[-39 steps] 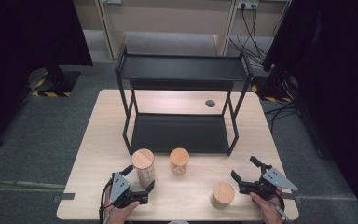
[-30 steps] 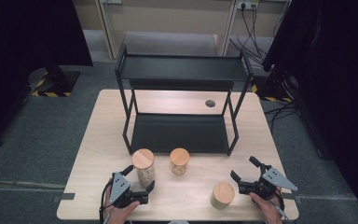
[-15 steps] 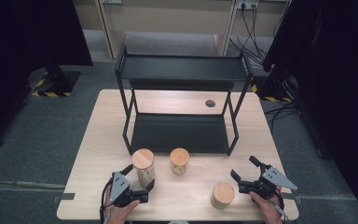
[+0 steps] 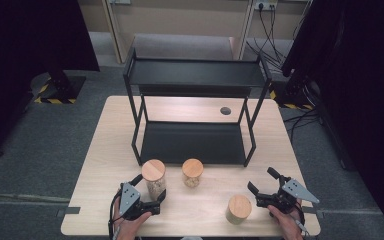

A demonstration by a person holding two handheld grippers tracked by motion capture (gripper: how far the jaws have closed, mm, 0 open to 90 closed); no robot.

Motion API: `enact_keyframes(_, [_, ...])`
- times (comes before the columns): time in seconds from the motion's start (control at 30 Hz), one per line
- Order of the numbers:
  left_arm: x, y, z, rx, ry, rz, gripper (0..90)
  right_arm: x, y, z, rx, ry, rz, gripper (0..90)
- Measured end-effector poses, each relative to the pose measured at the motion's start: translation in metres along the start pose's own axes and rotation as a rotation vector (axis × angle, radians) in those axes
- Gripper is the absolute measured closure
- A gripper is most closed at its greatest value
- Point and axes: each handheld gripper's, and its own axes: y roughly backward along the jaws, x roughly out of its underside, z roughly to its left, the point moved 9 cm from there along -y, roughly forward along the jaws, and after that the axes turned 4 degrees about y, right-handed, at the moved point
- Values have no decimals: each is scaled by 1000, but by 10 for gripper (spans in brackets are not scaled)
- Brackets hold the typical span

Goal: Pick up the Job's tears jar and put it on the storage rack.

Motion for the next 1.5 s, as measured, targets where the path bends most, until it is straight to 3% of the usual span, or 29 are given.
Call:
enact_keyframes(0.53, [-9, -11, 2, 14, -2, 4, 78, 1, 1, -2, 8, -13, 1, 3])
enact_keyframes(0.7, [-9, -15, 3, 26, -8, 14, 154, 1, 0, -2, 8, -16, 3, 3])
enact_keyframes(0.83, [-10, -17, 2, 31, -42, 23, 248, 1, 0, -3, 7, -19, 6, 4])
enact_keyframes(1.2, [-14, -17, 1, 31, -49, 40, 254, 2, 0, -4, 3, -22, 5, 8])
enact_keyframes(1.5, [-22, -16, 2, 31, -33, 35, 254, 2, 1, -6, 2, -38, 0, 9])
